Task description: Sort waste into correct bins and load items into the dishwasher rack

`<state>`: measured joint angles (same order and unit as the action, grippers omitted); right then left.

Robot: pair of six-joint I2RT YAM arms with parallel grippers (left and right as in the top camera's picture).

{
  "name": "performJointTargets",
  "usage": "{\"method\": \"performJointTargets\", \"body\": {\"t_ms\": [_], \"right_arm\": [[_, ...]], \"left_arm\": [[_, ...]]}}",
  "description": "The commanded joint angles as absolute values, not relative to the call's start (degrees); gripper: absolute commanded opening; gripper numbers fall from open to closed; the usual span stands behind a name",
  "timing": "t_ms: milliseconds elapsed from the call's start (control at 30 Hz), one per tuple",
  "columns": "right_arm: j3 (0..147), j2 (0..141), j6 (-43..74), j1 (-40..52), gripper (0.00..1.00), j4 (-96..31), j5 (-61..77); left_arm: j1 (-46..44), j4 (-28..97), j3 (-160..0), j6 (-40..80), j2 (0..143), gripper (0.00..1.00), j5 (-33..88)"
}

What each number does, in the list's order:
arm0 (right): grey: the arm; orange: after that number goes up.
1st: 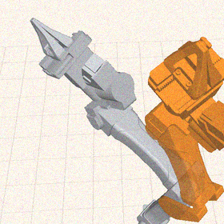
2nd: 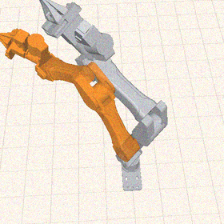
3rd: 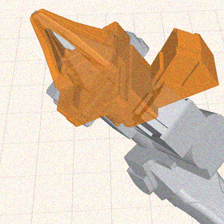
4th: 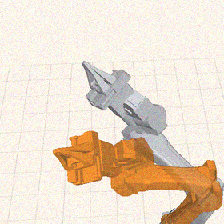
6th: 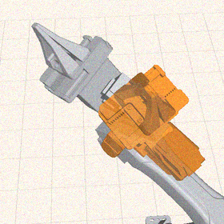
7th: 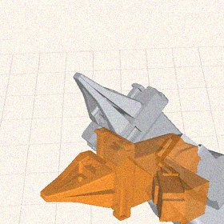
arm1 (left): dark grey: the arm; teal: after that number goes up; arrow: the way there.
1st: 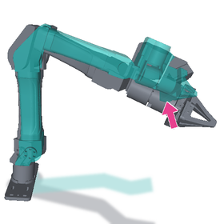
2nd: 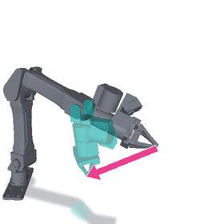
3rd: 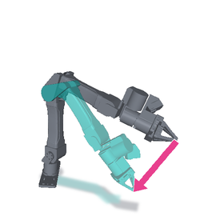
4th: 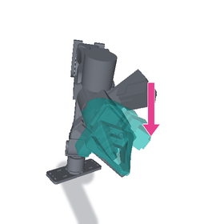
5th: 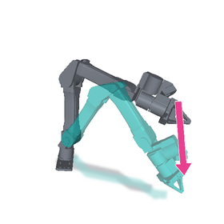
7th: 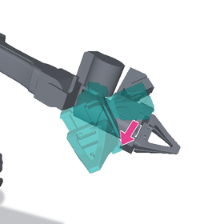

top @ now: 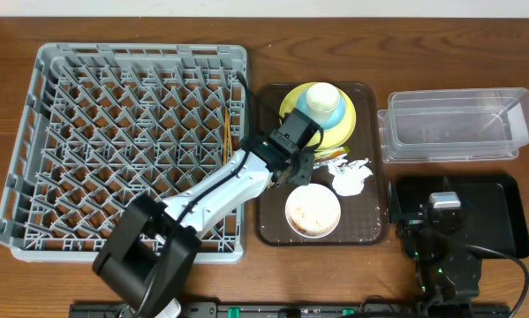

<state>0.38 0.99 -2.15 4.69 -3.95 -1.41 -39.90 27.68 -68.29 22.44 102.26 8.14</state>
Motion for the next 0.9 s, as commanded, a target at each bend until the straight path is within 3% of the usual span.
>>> {"method": "performJointTargets", "body": {"t_ms": [0,100,167,233,367,567,700,867], "right_arm": [[0.3,0.9,-2.6,4.7,0.99,-4.2,-1.2],[0.3,0.9,-2.6,4.7,0.99,-4.1,-1.2],[0.3,0.9,-2.6,4.7,0.99,-4.2,-1.2],[0.3,0.9,-2.6,4.7,0.99,-4.1,-1.2],[0.3,0.9,-2.6,4.7,0.99,-4.2,-1.2],[0.3,0.9,-2.7,4.7,0.99,-4.1,-1.2],[0.3,0.9,-2.6,4.7,0.99,-4.2,-1.2],[0.3,0.9,-2.6,4.7,0.99,-4.1,-1.2]], "left_arm": [[-37.9,30.6,-71.2,22.0,95.3,0.40,14.0],[-35.7,35.5,-71.2,19.2,86.8,0.40,11.0],[-33.9,40.8,-71.2,19.1,81.4,0.42,2.5],[-31.6,46.3,-71.2,19.4,76.6,0.52,-6.6],[-25.0,54.9,-71.1,22.0,70.1,0.61,-18.7],[-13.2,58.8,-69.6,23.3,67.7,0.66,-20.2],[-7.5,60.2,-68.5,23.2,68.9,0.87,-20.0],[-5.8,60.6,-68.5,23.2,69.8,0.89,-20.0]]}}
